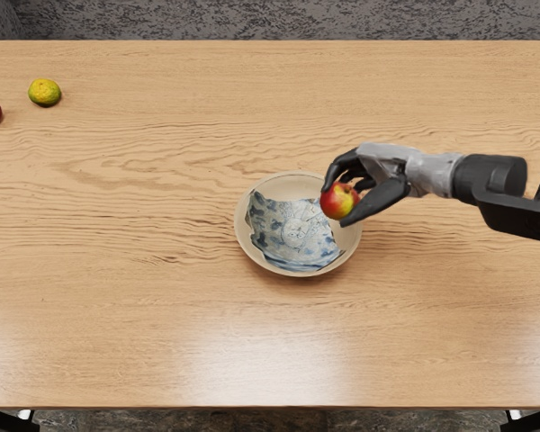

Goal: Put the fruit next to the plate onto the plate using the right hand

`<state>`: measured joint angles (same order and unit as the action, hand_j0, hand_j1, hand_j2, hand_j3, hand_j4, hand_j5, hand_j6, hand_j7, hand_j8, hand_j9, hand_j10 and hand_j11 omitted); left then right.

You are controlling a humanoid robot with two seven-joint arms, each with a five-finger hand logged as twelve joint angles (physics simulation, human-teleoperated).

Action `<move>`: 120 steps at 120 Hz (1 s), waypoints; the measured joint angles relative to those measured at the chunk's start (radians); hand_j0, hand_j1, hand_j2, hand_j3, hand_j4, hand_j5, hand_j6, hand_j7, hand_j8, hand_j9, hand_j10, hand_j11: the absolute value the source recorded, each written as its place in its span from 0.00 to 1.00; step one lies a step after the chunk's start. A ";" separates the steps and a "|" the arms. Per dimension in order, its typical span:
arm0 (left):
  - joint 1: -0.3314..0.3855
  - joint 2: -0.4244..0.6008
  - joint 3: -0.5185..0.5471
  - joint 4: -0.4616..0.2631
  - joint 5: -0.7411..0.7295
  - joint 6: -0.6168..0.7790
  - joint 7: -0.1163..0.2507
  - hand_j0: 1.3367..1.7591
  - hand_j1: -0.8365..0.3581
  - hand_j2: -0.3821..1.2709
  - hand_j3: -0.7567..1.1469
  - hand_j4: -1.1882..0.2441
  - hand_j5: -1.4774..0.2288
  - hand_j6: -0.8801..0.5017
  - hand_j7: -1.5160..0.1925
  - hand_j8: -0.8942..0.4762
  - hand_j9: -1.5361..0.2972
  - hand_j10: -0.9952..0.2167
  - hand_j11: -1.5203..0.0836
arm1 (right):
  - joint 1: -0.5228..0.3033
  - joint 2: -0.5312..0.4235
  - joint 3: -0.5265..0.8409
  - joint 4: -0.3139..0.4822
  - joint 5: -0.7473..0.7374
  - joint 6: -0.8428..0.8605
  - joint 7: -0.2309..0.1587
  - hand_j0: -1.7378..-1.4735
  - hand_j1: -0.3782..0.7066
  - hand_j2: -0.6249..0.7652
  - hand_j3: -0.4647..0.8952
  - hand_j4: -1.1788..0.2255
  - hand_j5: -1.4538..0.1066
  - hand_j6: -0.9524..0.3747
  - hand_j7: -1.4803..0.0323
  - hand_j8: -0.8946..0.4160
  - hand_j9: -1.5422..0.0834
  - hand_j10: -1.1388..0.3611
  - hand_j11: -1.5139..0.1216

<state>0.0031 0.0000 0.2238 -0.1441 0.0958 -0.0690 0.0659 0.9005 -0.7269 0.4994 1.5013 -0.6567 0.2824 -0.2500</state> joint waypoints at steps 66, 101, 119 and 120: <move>0.000 0.000 0.000 0.000 0.000 0.000 0.000 0.76 0.75 0.26 0.40 0.66 0.68 0.46 0.70 0.47 0.66 0.62 0.75 | 0.004 0.229 -0.022 -0.058 -0.346 -0.009 -0.002 0.32 0.60 0.56 0.34 0.34 0.30 0.43 0.34 0.39 0.34 0.29 0.32; 0.000 0.000 0.000 0.000 0.000 0.000 0.000 0.76 0.75 0.26 0.40 0.66 0.68 0.46 0.70 0.47 0.66 0.62 0.75 | 0.005 0.274 -0.060 -0.080 -0.446 -0.043 -0.002 0.32 0.59 0.54 0.34 0.34 0.30 0.42 0.35 0.38 0.34 0.29 0.32; 0.000 0.000 0.000 0.000 0.000 0.000 0.000 0.76 0.75 0.26 0.40 0.66 0.68 0.46 0.70 0.47 0.66 0.62 0.75 | 0.003 0.280 -0.064 -0.082 -0.457 -0.057 -0.023 0.32 0.58 0.50 0.34 0.37 0.38 0.40 0.42 0.36 0.41 0.34 0.39; 0.000 0.000 0.000 0.000 0.000 0.000 0.000 0.76 0.75 0.26 0.40 0.66 0.68 0.46 0.70 0.47 0.66 0.62 0.75 | 0.003 0.280 -0.064 -0.082 -0.457 -0.058 -0.025 0.31 0.57 0.50 0.34 0.37 0.38 0.40 0.42 0.36 0.42 0.34 0.40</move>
<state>0.0031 0.0000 0.2238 -0.1441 0.0963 -0.0690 0.0659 0.9038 -0.4466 0.4350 1.4197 -1.1140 0.2240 -0.2751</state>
